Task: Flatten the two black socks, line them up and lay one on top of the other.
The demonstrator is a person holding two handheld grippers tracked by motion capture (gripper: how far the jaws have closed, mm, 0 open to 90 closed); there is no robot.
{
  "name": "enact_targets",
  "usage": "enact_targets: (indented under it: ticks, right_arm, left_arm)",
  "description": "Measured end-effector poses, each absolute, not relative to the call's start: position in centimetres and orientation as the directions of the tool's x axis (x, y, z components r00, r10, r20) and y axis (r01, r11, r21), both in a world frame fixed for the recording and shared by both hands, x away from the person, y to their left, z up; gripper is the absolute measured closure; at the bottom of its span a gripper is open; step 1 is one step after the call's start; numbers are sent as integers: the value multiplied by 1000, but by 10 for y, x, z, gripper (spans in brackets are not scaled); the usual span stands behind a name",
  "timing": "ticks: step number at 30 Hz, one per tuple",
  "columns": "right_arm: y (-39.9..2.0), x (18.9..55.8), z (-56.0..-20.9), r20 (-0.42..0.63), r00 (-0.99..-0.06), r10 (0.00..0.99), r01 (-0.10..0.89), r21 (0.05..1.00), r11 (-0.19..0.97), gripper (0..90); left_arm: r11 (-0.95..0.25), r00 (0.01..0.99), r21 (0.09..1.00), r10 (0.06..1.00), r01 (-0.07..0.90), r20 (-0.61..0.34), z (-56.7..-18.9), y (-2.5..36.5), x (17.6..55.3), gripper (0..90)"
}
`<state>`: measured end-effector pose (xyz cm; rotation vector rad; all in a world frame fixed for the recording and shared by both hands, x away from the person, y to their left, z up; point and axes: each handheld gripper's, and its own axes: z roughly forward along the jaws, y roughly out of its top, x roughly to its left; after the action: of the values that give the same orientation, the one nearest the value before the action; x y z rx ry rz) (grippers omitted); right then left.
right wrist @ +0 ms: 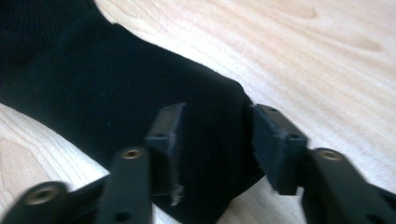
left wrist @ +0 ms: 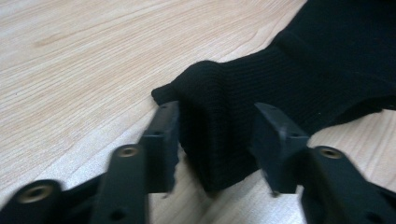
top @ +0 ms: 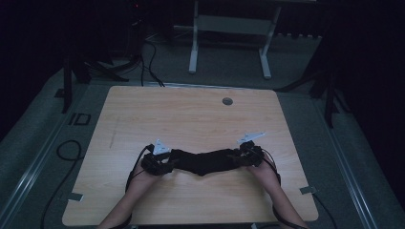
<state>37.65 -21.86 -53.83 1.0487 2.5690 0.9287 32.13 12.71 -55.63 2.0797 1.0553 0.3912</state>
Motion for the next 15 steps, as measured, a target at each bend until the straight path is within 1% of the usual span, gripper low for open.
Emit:
enact_targets:
  ticks: [1, 2, 3, 4, 7, 8, 10, 11, 12, 13, 14, 15]
  right_arm:
    - [-218, 376, -536, 32, -723, 690, 549, 633, 546, 471]
    - [-218, 376, -535, 27, -721, 692, 545, 639, 542, 445]
    - [-218, 376, -532, 22, -716, 698, 541, 649, 535, 397]
    - [-219, 376, -530, 22, -714, 700, 541, 653, 530, 379]
    - [-221, 375, -524, 23, -701, 712, 538, 673, 507, 328]
    - [-222, 375, -522, 22, -697, 717, 536, 680, 500, 348]
    - [-224, 375, -520, 36, -699, 714, 535, 689, 489, 419]
    - [-225, 374, -519, 30, -695, 719, 531, 695, 484, 612]
    - [-226, 373, -518, 16, -693, 721, 521, 702, 485, 699]
    - [-226, 372, -518, 7, -687, 726, 518, 706, 483, 768]
    - [-227, 372, -518, 5, -685, 729, 517, 707, 482, 850]
    - [-227, 372, -519, 10, -685, 729, 519, 708, 478, 882]
  left_arm:
    - [-366, 607, 747, 792, 555, -62, -556, 128, 320, 475]
    - [-362, 603, 752, 795, 551, -59, -554, 129, 320, 472]
    - [-363, 601, 753, 798, 549, -53, -553, 130, 319, 444]
    - [-349, 591, 759, 805, 550, -58, -552, 132, 319, 419]
    - [-326, 573, 769, 817, 550, -64, -550, 137, 321, 415]
    - [-321, 571, 773, 819, 547, -64, -550, 137, 321, 441]
    - [-309, 558, 780, 827, 543, -61, -550, 137, 323, 455]
    - [-303, 560, 789, 826, 535, -62, -549, 137, 323, 517]
    - [-291, 562, 797, 824, 529, -72, -548, 137, 324, 572]
    - [-285, 563, 802, 823, 525, -76, -547, 136, 323, 589]
    - [-287, 572, 805, 816, 520, -79, -546, 134, 323, 716]
    - [-287, 581, 808, 810, 515, -83, -546, 132, 323, 739]
